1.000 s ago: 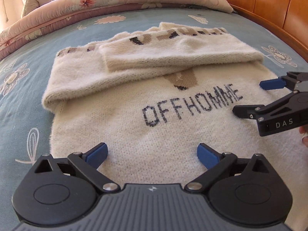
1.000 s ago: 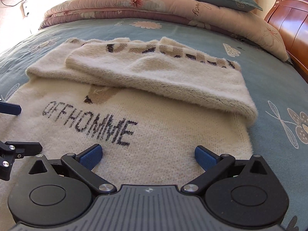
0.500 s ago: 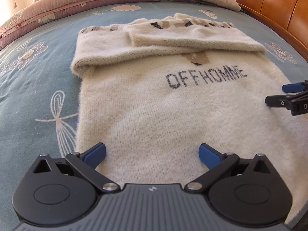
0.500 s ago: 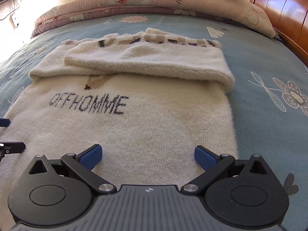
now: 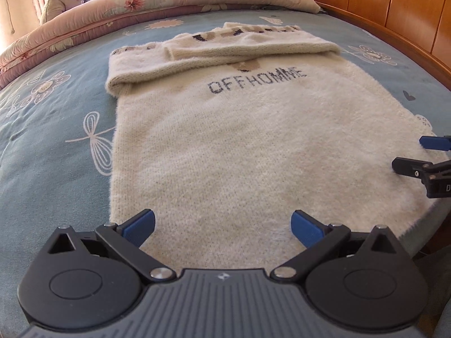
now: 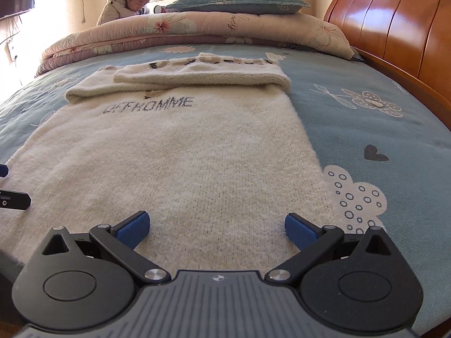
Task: Fold clothes
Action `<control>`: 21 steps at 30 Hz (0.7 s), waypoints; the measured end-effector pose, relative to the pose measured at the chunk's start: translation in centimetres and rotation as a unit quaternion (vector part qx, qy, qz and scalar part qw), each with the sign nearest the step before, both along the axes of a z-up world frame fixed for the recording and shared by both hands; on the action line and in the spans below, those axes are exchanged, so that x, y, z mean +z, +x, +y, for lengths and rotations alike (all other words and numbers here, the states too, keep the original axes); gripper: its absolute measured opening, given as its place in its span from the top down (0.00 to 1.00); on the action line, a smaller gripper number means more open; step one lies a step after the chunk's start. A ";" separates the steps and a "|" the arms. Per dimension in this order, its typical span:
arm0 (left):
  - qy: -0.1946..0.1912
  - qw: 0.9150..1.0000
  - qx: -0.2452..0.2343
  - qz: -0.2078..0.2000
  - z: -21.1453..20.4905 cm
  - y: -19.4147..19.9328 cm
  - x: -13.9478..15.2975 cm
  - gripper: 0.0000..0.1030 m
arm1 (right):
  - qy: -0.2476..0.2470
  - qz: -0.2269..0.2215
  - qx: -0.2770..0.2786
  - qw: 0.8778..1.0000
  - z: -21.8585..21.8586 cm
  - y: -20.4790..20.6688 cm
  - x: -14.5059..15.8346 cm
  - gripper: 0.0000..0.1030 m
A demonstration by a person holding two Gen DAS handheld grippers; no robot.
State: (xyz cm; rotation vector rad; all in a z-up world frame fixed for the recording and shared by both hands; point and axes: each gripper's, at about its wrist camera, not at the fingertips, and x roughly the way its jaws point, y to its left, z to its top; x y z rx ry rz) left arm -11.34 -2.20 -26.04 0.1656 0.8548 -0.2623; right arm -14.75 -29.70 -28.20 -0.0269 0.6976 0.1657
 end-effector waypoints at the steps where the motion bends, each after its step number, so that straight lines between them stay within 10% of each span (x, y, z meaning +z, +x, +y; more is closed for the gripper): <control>1: -0.006 1.000 -0.002 -0.007 -0.5 0.0 0.2 0.01 | 0.006 -0.009 0.006 1.000 0.2 -0.2 0.1 0.00; 9: -0.015 1.000 -0.011 -0.004 -2.8 0.8 -1.4 0.01 | 0.010 -0.034 0.081 0.996 3.4 -0.5 0.7 0.00; 21: -0.016 0.999 -0.026 -0.011 -0.2 -1.4 -1.9 0.01 | -0.006 -0.003 0.046 0.999 0.2 -1.0 -0.9 0.00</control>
